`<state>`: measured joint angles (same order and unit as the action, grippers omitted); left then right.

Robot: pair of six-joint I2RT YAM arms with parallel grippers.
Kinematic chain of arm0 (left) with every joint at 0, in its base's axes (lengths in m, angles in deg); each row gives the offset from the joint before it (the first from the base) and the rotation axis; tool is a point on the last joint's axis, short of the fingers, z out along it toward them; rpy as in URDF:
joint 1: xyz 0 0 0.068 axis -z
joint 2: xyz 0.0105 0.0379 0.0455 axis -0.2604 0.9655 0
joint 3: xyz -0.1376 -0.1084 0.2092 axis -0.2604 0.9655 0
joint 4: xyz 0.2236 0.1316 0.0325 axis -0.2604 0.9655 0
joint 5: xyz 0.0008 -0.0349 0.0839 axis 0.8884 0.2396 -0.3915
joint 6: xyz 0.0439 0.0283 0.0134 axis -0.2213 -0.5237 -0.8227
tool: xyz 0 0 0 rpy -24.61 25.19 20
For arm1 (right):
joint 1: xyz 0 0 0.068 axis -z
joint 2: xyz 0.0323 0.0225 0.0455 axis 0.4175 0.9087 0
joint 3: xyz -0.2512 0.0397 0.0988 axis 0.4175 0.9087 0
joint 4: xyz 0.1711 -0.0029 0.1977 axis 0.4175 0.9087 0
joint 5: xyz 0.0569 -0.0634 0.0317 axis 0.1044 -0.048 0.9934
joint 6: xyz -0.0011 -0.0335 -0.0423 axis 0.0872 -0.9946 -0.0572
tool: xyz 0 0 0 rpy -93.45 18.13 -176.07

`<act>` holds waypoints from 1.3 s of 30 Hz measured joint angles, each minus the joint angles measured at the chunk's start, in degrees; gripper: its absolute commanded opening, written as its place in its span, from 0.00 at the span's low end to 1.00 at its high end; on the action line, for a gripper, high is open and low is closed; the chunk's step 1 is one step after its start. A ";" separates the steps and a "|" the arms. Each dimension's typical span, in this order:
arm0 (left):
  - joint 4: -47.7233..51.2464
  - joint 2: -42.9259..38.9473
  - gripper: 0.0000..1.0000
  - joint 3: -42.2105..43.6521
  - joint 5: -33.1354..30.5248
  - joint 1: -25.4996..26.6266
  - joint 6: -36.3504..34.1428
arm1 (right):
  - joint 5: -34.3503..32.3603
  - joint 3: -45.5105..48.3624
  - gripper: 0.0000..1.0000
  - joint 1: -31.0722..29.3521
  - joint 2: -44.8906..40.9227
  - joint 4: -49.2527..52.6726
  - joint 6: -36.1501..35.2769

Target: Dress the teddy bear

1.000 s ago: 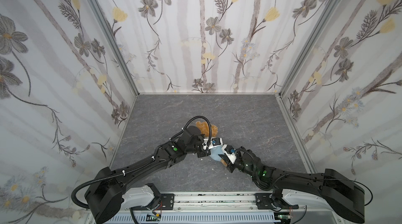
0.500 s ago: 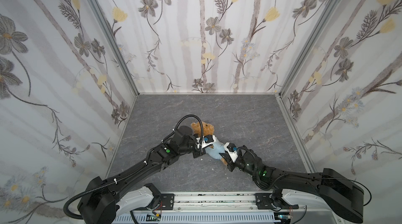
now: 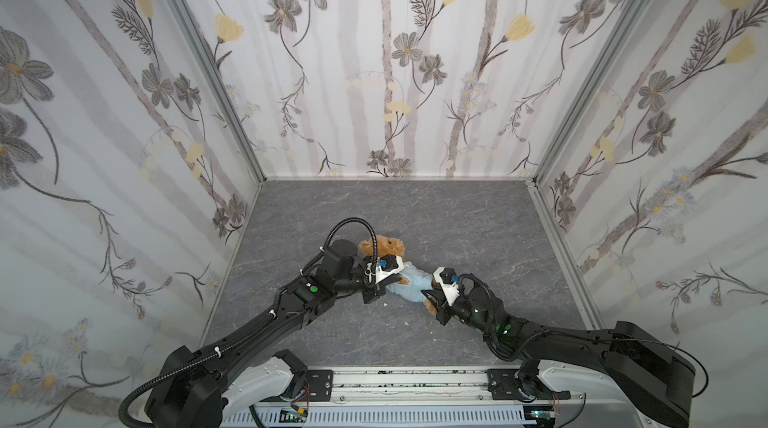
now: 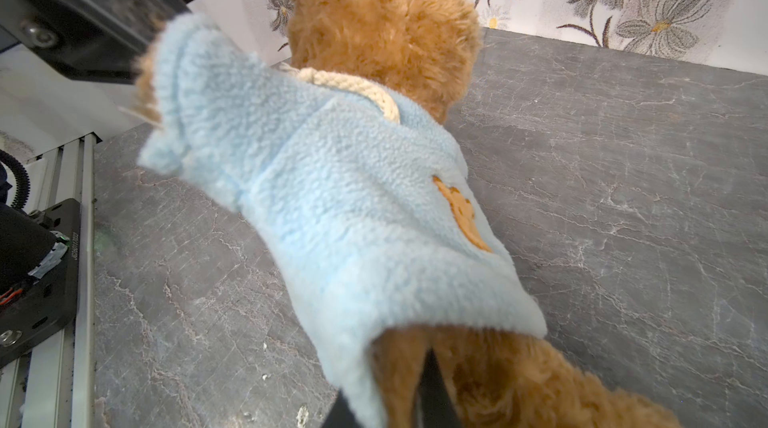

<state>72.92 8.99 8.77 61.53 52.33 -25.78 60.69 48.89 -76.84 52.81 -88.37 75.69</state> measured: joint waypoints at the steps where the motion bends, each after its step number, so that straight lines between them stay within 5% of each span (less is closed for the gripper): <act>1: -0.17 0.00 0.00 0.04 0.33 -0.17 0.76 | 0.24 0.00 0.00 0.04 0.09 -0.04 0.20; 25: -14.43 -3.21 0.01 8.04 7.34 -3.72 17.27 | 8.28 -1.62 0.00 4.37 1.79 0.37 9.31; 27: -14.91 -3.13 0.23 7.72 6.99 -3.48 18.58 | 8.59 -2.27 0.00 4.52 1.77 0.96 9.44; 30: -15.67 -4.68 0.39 7.67 4.17 -2.05 18.97 | 8.04 -3.41 0.00 4.61 1.81 2.62 9.68; 39: -12.48 -7.32 0.56 3.56 -11.21 5.64 10.01 | 5.27 -4.48 0.00 4.72 2.25 7.85 11.13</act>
<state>60.44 1.67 12.34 50.32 57.97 -15.77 65.95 44.41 -72.12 55.06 -80.53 86.81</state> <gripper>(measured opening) 0.543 0.100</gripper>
